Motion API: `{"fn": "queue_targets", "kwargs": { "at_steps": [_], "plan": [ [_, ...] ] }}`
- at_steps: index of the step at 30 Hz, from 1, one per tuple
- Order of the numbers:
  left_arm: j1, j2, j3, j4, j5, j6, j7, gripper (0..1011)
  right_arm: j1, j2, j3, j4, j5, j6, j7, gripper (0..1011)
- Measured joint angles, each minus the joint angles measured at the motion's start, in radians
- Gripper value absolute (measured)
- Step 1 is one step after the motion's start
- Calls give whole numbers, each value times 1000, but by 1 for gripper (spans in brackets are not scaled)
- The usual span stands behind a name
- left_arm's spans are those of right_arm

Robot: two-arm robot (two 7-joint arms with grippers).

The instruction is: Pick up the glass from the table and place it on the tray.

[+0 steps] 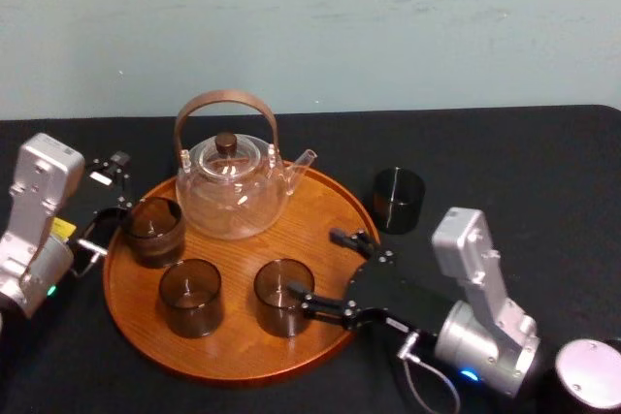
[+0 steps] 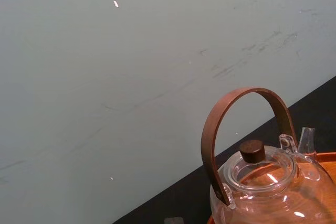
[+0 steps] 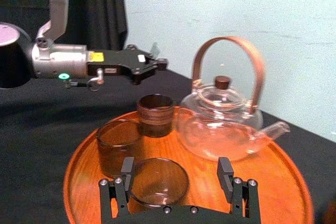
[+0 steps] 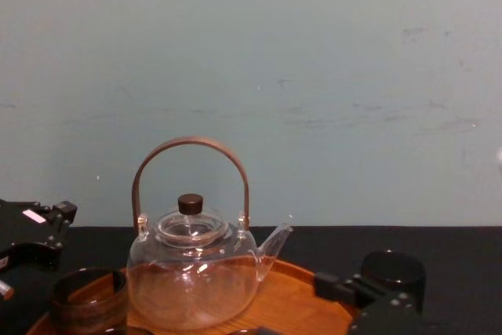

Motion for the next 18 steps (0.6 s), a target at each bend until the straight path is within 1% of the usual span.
{"fn": "queue_targets", "kwargs": {
  "at_steps": [1, 3, 4, 8, 10, 11, 14, 17, 18],
  "plan": [
    [0, 0, 0, 0, 0, 0, 0, 0, -14, 8, 13, -12, 4, -3, -6, 1003],
    [0, 0, 0, 0, 0, 0, 0, 0, -28, 15, 28, -21, 10, -6, -14, 1002],
    [0, 0, 0, 0, 0, 0, 0, 0, -41, 22, 44, -27, 17, -8, -22, 1002],
    [0, 0, 0, 0, 0, 0, 0, 0, -70, 36, 79, -38, 33, -12, -36, 1002],
    [0, 0, 0, 0, 0, 0, 0, 0, -88, 45, 106, -42, 44, -15, -47, 1003],
    [0, 0, 0, 0, 0, 0, 0, 0, -102, 49, 125, -43, 51, -17, -55, 1003],
    [0, 0, 0, 0, 0, 0, 0, 0, -121, 55, 154, -43, 63, -21, -67, 1002],
    [0, 0, 0, 0, 0, 0, 0, 0, -148, 59, 206, -36, 79, -27, -89, 1002],
    [0, 0, 0, 0, 0, 0, 0, 0, -148, 59, 206, -36, 79, -27, -89, 1003]
  ]
}}
